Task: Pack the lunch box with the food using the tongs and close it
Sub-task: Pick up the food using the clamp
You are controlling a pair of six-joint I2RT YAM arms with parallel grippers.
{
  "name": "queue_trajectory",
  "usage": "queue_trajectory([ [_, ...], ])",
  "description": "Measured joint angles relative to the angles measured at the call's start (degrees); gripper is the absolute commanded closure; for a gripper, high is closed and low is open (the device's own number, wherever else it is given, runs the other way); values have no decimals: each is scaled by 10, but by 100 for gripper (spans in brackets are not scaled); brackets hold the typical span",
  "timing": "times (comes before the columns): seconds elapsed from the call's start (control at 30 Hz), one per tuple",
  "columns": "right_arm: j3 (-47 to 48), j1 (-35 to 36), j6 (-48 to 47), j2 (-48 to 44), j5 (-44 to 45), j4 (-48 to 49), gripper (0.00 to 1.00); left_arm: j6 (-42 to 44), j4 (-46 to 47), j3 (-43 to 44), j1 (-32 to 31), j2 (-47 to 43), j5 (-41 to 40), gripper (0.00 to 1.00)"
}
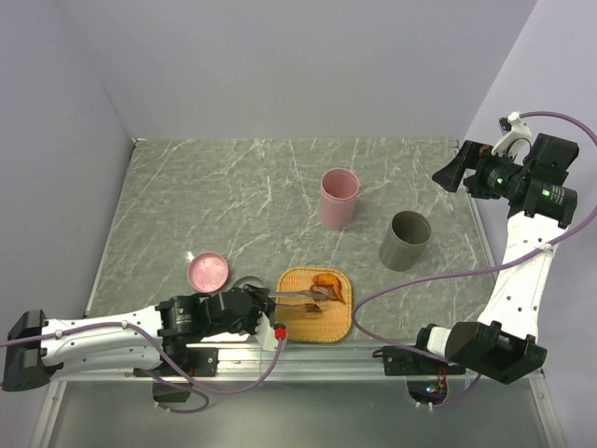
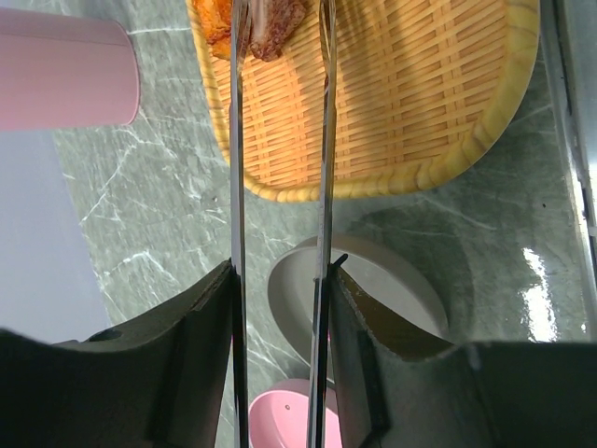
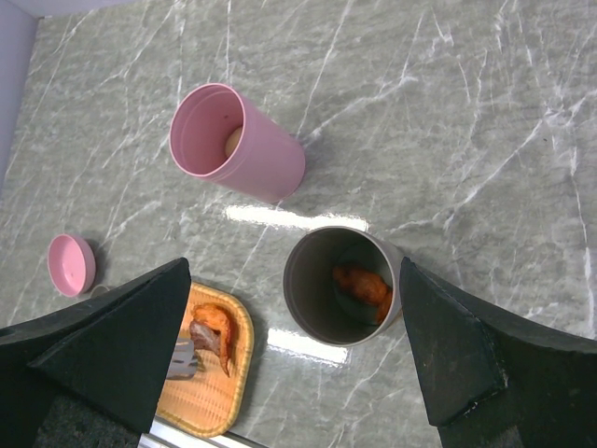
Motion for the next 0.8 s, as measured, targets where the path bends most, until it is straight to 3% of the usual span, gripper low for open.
queue_trajectory([
  [0.8, 0, 0, -4, 0, 1, 0, 0, 5, 73, -47, -2, 22, -70, 58],
])
